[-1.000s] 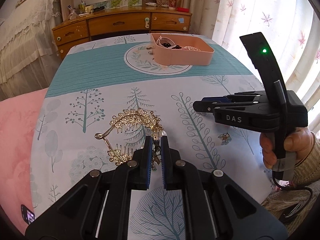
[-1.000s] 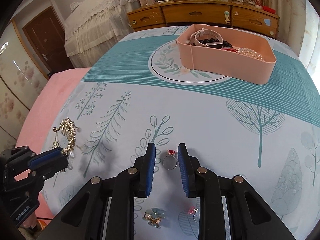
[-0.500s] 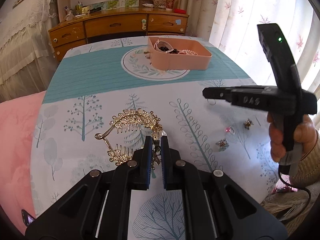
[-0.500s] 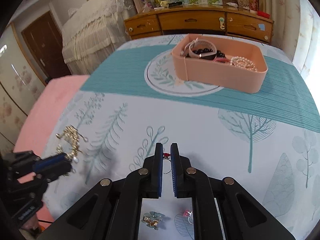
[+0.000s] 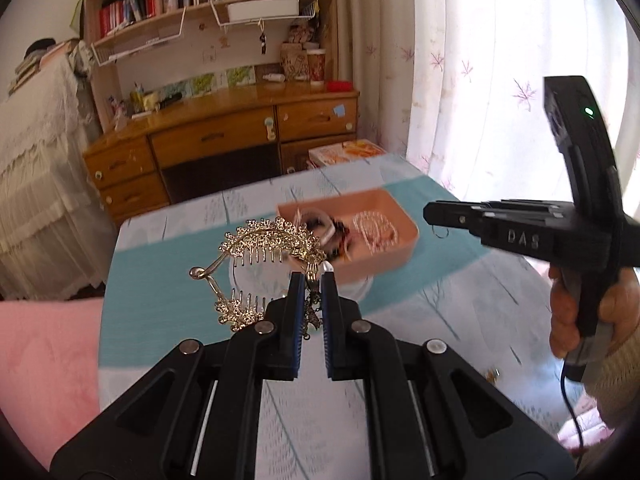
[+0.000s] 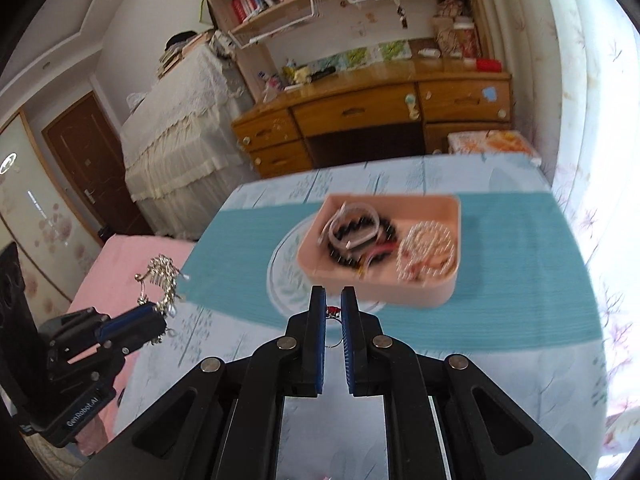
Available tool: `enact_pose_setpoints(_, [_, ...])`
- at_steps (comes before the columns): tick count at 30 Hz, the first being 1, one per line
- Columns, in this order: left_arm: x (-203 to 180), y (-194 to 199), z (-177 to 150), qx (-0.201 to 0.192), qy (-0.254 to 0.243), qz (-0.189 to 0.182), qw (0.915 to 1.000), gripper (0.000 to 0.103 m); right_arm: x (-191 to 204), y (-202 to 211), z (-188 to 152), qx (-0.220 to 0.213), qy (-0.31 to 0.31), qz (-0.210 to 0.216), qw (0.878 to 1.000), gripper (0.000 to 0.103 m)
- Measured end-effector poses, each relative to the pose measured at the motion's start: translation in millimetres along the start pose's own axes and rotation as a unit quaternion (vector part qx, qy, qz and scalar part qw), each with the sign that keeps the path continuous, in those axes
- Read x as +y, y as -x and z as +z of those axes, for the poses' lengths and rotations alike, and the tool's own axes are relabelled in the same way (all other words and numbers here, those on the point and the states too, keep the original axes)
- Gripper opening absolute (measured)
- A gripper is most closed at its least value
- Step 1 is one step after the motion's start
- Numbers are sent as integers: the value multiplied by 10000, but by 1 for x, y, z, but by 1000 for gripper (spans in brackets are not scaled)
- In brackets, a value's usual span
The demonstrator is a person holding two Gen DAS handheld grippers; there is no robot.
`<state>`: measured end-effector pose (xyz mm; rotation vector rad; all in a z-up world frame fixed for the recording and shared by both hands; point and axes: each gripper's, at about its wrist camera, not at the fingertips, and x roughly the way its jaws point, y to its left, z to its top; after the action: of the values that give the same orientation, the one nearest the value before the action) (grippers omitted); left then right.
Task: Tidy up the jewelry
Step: 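Carry the hair comb and red-stone ring into the pink box and open both tools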
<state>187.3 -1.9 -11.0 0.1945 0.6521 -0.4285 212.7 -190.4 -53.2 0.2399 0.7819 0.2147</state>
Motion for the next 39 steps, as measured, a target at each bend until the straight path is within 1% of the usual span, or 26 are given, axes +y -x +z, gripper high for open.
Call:
enact_pose_setpoints(1, [-1,-8,9,-13,-4,44,10000,6,-1,0,8,-141,37,-111,9998,8])
enact_pose_setpoints(3, [-1,-30,24,50,64,15,10000,6,-3,-1,19,-369,115,-343,9987,8])
enact_pose_setpoints(6, [-3,-68,42,217,183,-45,9996,6,-7,-6,33,-530,129,-463,9974,8])
enact_pose_setpoints(11, [-12,-125,56,477,222,-151,9985,6,-13,-26,47,-567,154,-644,9962,8])
enact_pose_setpoints(14, [-16,-150,59,577,290,-223,9977,6,-17,-43,53,-542,119,-678,9962,8])
enact_pose_setpoints(17, [-16,-167,60,644,378,-312,9967,6,-22,-62,58,-506,93,-687,9963,8])
enact_pose_setpoints(24, [-9,-184,53,753,491,-537,9945,6,-28,-84,62,-459,94,-757,9960,8])
enact_pose_setpoints(26, [-7,-183,50,742,484,-525,9947,6,-29,-89,64,-433,82,-747,9962,8])
enact_pose_setpoints(28, [-4,-178,50,703,509,-599,9944,6,-29,-92,65,-408,89,-745,9963,8])
enact_pose_setpoints(30, [-1,-176,50,694,548,-598,9943,9,-28,-95,65,-384,129,-767,9962,9])
enact_pose_setpoints(35, [5,-165,49,666,608,-506,9946,10,-25,-95,64,-408,188,-851,9954,21])
enact_pose_setpoints(36, [6,-163,48,665,614,-487,9947,10,-24,-94,63,-428,189,-861,9952,22])
enact_pose_setpoints(37, [7,-161,48,664,618,-470,9948,12,-23,-91,62,-444,196,-867,9951,23])
enact_pose_setpoints(39, [7,-154,46,650,642,-442,9948,26,-22,-87,61,-457,209,-890,9948,23])
